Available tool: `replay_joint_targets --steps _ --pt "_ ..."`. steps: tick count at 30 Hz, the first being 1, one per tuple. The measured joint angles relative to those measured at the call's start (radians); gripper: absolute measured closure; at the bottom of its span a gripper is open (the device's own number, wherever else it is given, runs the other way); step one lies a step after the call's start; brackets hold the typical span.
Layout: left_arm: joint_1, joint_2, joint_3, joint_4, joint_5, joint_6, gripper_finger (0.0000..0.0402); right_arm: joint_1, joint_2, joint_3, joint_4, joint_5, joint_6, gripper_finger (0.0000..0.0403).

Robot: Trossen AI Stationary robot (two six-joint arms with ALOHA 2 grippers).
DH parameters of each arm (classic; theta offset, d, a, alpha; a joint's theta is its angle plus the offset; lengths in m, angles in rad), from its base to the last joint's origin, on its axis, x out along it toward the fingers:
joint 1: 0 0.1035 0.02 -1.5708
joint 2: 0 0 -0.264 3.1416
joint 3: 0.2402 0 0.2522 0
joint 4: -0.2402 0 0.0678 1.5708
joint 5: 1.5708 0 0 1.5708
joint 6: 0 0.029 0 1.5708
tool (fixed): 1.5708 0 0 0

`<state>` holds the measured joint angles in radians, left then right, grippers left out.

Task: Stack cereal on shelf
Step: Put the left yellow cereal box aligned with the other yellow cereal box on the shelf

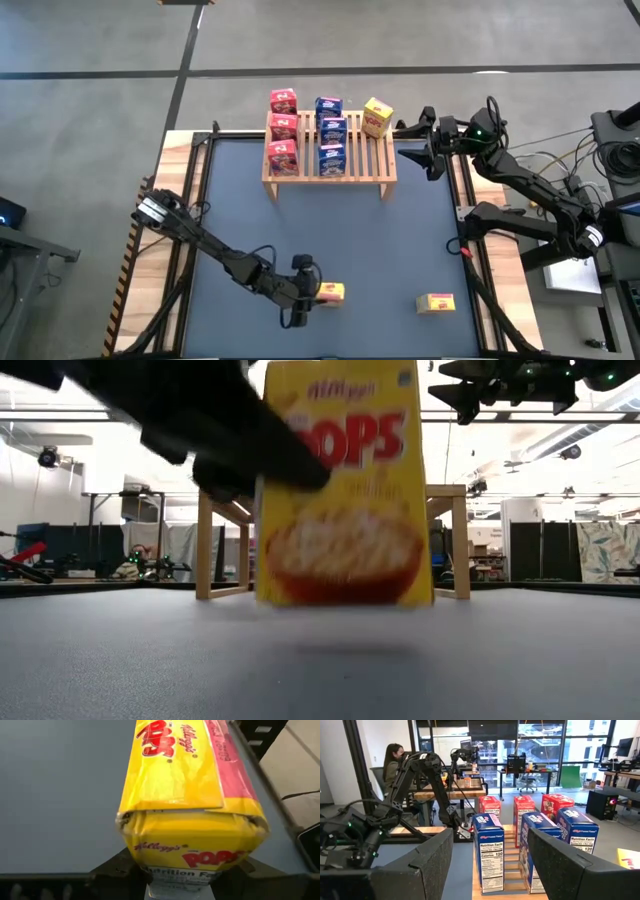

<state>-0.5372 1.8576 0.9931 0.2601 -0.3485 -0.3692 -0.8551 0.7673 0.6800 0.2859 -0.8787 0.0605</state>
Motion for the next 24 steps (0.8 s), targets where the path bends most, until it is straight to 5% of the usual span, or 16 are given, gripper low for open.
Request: replay_joint_targets --steps 24 --pt "0.152 -0.339 0.003 -0.218 -0.001 0.276 0.0251 0.009 0.000 -0.002 -0.060 -0.039 -0.015 0.0158"
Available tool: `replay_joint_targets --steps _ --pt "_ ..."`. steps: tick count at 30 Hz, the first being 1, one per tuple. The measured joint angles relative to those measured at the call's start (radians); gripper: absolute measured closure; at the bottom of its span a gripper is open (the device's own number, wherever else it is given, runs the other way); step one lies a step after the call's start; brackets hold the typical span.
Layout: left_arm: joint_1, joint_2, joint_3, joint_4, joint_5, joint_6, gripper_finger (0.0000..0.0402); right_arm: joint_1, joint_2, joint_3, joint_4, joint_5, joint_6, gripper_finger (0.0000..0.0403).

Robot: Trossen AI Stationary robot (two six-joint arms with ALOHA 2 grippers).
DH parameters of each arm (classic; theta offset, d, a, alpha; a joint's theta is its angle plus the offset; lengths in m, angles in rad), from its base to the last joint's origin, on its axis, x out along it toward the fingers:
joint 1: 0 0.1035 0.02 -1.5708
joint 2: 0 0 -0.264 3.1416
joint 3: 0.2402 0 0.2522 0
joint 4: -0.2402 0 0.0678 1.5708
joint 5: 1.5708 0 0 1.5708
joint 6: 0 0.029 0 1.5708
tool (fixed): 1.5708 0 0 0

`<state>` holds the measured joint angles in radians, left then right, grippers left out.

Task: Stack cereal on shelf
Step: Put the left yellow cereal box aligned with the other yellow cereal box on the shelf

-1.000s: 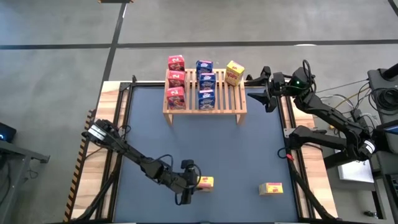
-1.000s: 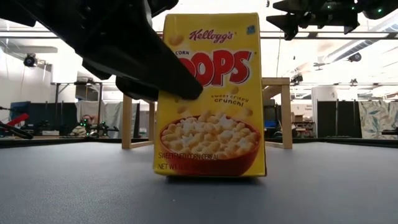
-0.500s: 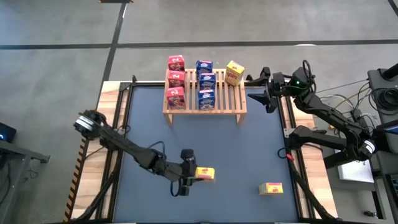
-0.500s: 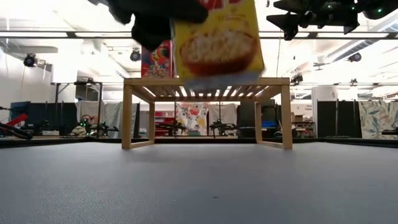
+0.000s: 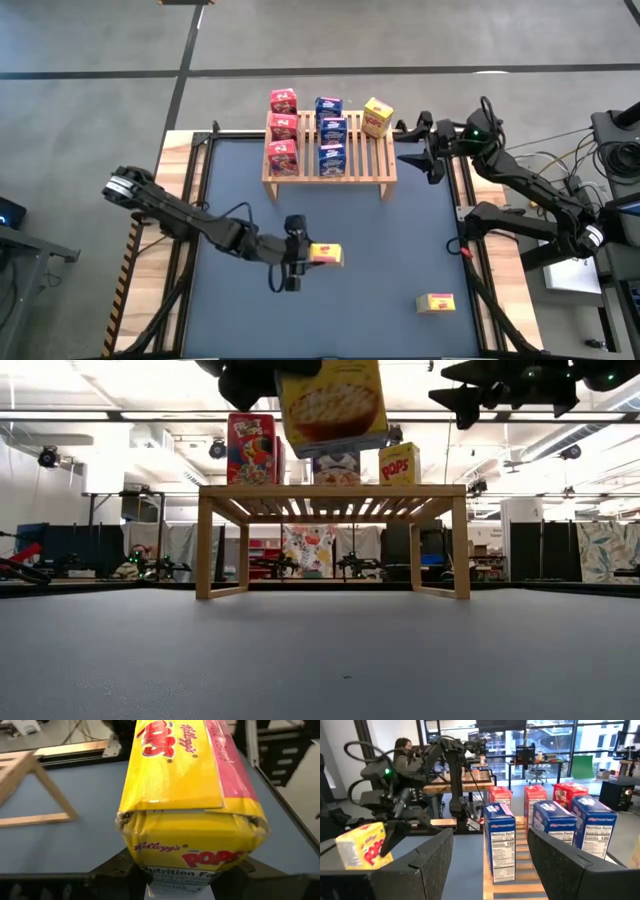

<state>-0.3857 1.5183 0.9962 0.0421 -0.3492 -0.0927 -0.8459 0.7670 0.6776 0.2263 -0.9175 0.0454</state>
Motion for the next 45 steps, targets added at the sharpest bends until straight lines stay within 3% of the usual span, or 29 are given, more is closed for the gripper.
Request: replay_joint_targets --steps 7,24,31,45 --pt "0.031 -0.019 0.000 -0.011 -0.012 0.029 0.0251 0.005 0.006 -0.017 -0.005 0.003 -0.005 0.0158" --pt "0.088 -0.020 0.000 0.003 -0.029 -0.021 0.0251 0.144 0.006 -0.109 -0.004 0.004 -0.060 0.0158" --pt "0.089 -0.020 -0.004 0.048 -0.035 -0.029 0.0251 0.218 0.006 -0.176 0.057 0.110 -0.084 0.0158" --pt "0.096 -0.020 -0.004 0.117 -0.038 -0.025 0.0251 0.275 0.008 -0.201 0.150 0.135 -0.065 0.0158"
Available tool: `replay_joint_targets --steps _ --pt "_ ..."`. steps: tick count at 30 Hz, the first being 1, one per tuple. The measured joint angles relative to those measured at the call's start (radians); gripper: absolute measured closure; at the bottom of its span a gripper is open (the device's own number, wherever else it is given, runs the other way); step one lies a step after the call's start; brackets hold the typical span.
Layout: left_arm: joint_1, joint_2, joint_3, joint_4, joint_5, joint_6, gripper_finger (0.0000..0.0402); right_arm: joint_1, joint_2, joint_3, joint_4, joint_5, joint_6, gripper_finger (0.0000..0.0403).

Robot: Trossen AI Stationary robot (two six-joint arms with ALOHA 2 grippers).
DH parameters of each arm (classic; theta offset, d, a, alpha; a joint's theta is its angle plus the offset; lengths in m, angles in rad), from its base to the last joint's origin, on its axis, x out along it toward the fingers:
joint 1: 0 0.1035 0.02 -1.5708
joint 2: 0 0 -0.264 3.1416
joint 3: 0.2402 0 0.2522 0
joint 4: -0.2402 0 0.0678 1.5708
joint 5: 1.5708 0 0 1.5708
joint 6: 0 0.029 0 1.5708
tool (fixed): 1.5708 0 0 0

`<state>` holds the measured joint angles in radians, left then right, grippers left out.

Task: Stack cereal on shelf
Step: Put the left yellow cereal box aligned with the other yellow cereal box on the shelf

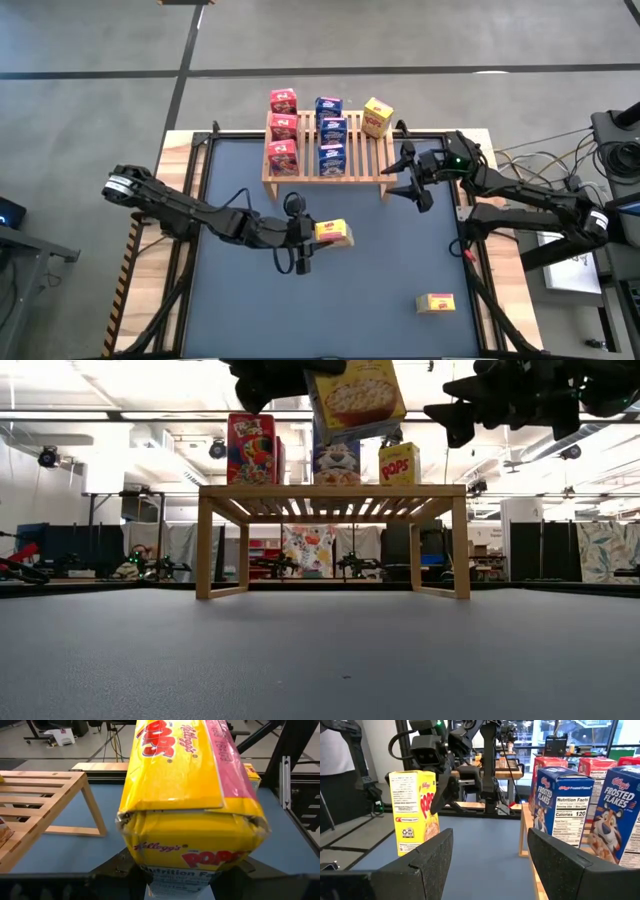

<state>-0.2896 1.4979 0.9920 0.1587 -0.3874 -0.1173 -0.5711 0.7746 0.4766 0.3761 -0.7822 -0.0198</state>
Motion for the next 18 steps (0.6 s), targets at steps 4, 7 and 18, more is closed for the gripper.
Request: replay_joint_targets --steps 4,7,18 --pt "0.003 0.000 0.000 -0.001 0.000 -0.002 0.0251 0.008 0.001 -0.006 -0.003 0.000 -0.009 0.0158" --pt "0.003 0.000 0.000 -0.001 0.000 -0.007 0.0251 0.009 0.001 -0.006 -0.001 0.000 -0.011 0.0158" --pt "0.004 0.003 0.000 -0.001 0.000 -0.015 0.0251 0.044 0.001 -0.006 0.022 -0.002 -0.011 0.0158"
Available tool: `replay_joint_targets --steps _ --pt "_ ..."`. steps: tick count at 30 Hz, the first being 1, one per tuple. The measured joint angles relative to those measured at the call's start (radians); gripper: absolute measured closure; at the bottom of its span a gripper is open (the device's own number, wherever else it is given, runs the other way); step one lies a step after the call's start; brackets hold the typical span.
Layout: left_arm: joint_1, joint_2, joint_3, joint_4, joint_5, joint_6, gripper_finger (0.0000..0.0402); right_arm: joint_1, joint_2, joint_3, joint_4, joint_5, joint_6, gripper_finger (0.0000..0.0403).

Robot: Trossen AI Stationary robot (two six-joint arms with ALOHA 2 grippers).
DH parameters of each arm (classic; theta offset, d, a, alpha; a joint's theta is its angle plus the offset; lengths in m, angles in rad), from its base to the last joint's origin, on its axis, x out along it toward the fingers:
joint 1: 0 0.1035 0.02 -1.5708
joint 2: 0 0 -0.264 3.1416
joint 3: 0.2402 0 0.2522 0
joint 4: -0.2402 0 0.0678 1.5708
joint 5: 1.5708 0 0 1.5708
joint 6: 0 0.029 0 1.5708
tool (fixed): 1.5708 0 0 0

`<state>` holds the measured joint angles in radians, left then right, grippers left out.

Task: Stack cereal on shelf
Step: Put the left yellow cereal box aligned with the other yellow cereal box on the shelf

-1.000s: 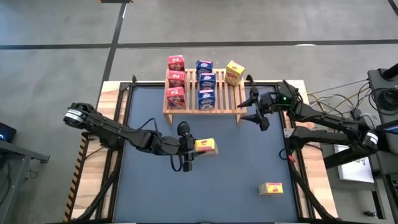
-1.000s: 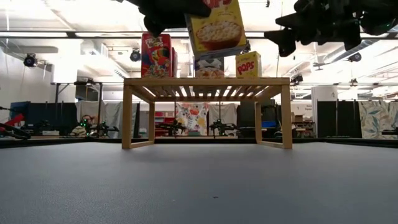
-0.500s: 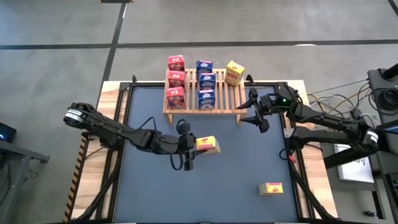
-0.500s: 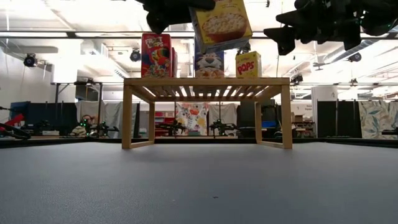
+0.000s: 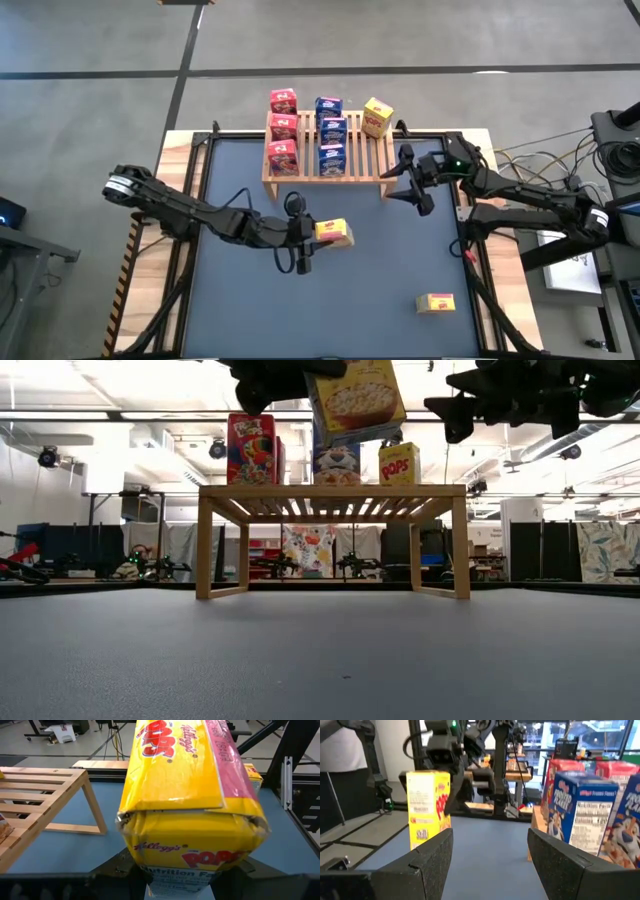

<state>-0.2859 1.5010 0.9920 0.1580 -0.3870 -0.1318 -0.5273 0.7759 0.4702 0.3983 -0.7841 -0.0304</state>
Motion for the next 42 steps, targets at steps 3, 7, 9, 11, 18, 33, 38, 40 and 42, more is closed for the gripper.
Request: replay_joint_targets --steps 3,7,9,11,18,33,38,40,42 --pt "0.000 0.002 0.000 -0.002 0.000 0.000 0.0251 0.000 0.000 0.000 0.039 0.000 0.027 0.0158" --pt "0.000 0.002 0.000 -0.002 0.000 0.000 0.0251 0.000 0.000 0.010 0.054 0.021 0.037 0.0158" --pt "0.000 0.002 0.000 -0.001 0.000 0.000 0.0251 0.001 0.003 0.011 0.056 0.081 0.039 0.0158" --pt "0.000 0.002 0.000 -0.002 0.001 0.000 0.0251 0.004 0.013 0.011 0.054 0.131 0.048 0.0158" --pt "0.000 0.002 0.000 -0.004 0.001 0.009 0.0251 0.032 0.074 0.011 0.059 0.140 0.058 0.0158" --pt "0.013 -0.012 0.000 -0.056 0.001 0.018 0.0251 0.091 0.193 0.104 0.064 0.186 0.135 0.0119" --pt "0.023 -0.026 0.000 -0.050 0.001 0.018 0.0251 0.149 0.239 0.127 0.062 0.182 0.113 0.0074" --pt "0.029 -0.035 0.000 -0.047 0.001 0.014 0.0251 0.183 0.244 0.131 0.064 0.189 0.071 0.0063" --pt "0.035 -0.044 0.000 -0.050 0.001 0.012 0.0251 0.228 0.248 0.138 0.065 0.222 0.033 0.0059"
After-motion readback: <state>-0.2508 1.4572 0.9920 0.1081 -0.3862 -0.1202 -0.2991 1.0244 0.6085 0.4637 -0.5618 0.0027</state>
